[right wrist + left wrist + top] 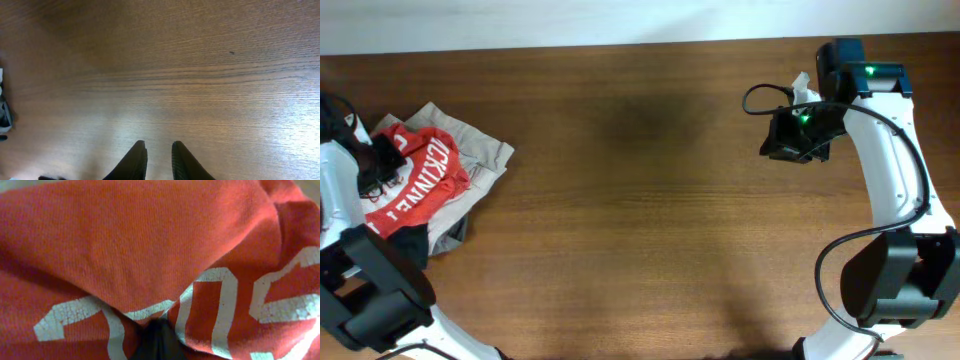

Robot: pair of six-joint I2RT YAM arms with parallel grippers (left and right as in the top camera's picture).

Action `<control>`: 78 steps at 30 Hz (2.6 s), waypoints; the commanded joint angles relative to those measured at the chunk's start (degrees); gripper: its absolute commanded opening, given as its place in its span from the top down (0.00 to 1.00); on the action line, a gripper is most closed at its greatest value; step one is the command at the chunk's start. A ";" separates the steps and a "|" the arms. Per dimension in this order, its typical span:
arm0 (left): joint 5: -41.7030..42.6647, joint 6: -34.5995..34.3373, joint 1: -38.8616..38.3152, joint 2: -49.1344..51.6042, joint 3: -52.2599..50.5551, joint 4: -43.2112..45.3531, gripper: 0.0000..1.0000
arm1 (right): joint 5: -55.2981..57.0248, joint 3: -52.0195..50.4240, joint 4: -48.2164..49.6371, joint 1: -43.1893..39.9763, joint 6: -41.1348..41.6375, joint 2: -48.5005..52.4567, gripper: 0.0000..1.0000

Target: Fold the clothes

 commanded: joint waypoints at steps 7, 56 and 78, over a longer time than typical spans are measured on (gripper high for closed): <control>6.01 -0.66 0.72 -7.65 23.02 -19.93 0.59 | -1.18 6.71 0.55 0.31 -5.33 -2.45 0.78; 6.67 13.94 -18.12 -32.41 29.90 -42.34 0.01 | 5.62 14.01 -14.58 0.20 -12.46 -31.26 0.01; 6.67 13.94 -18.12 -32.41 29.90 -42.34 0.00 | 3.87 -50.66 29.24 0.15 -29.29 -83.73 0.01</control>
